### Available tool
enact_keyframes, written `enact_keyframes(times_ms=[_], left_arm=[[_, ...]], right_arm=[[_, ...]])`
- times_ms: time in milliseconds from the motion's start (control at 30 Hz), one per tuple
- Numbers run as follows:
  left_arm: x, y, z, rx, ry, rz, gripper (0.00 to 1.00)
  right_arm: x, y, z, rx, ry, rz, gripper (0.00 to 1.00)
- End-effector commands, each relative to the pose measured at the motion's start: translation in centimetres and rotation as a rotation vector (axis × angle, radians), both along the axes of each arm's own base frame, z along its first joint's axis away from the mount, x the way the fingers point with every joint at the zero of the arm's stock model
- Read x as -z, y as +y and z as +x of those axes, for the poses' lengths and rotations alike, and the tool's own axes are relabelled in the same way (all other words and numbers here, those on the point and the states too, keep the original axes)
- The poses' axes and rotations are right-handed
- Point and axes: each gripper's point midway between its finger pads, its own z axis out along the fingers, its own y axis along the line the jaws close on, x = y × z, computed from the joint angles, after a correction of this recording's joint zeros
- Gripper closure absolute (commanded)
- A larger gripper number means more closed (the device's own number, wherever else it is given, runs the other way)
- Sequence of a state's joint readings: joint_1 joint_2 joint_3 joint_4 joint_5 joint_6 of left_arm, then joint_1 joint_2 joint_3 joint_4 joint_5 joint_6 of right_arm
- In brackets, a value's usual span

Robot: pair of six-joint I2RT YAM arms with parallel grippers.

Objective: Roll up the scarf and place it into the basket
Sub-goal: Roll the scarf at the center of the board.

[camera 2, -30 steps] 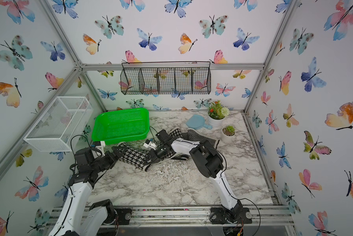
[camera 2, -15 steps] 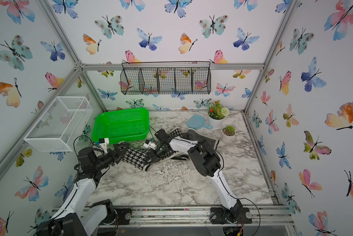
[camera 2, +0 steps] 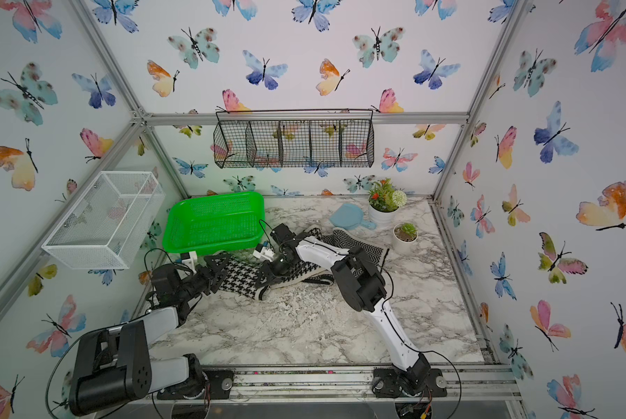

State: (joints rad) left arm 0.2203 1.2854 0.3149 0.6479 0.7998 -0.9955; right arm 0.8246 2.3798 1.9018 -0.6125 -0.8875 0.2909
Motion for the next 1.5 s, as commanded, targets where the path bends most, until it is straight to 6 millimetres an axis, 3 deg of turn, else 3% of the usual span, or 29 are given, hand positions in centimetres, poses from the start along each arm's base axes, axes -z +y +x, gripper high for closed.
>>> enact_keyframes(times_ms=[0,33,67,200,267,433,600,1000,1067,1167,1267,1333,1467], left_arm=[[1.3,1.7,1.0,-0.122,0.044,0.015,0.02],[1.8,1.9,1.1,-0.127,0.062,0.020,0.02],[2.2,1.9,1.1,-0.127,0.076,0.021,0.02],[3.2,1.7,1.1,-0.120,0.112,0.015,0.02],[3.6,1.8,1.0,-0.129,0.124,0.015,0.01],[4.4,1.7,0.8,-0.132,0.163,0.017,0.01],[4.2,1.7,1.0,-0.130,0.165,0.017,0.01],[3.2,1.4,1.2,-0.106,0.141,0.013,0.01],[3.1,1.4,1.1,-0.103,0.138,0.015,0.01],[3.2,1.3,1.1,-0.100,0.140,0.015,0.01],[3.1,1.3,1.2,-0.093,0.138,0.014,0.01],[3.0,1.2,1.2,-0.091,0.138,0.016,0.01],[2.5,1.1,1.2,-0.079,0.129,0.022,0.01]], right_arm=[[-0.2,-1.2,2.3,0.053,-0.172,-0.102,0.54],[-0.9,-1.3,2.9,0.069,-0.226,-0.117,0.39],[-1.7,-1.4,3.3,0.081,-0.272,-0.125,0.32],[-4.5,-1.5,3.7,0.096,-0.452,-0.155,0.24],[-5.5,-1.4,3.5,0.100,-0.568,-0.186,0.01],[-6.1,-0.6,1.9,0.092,-0.770,-0.240,0.02],[-3.6,0.4,0.5,0.058,-0.707,-0.227,0.02],[1.0,0.3,1.5,0.038,-0.754,-0.300,0.01],[1.4,0.6,1.3,0.030,-0.753,-0.292,0.04],[1.7,1.1,0.5,0.012,-0.726,-0.263,0.21],[1.7,1.2,-0.2,-0.003,-0.703,-0.238,0.47],[1.7,1.3,-0.7,-0.014,-0.682,-0.221,0.59],[1.7,1.5,-2.1,-0.032,-0.600,-0.188,0.97]])
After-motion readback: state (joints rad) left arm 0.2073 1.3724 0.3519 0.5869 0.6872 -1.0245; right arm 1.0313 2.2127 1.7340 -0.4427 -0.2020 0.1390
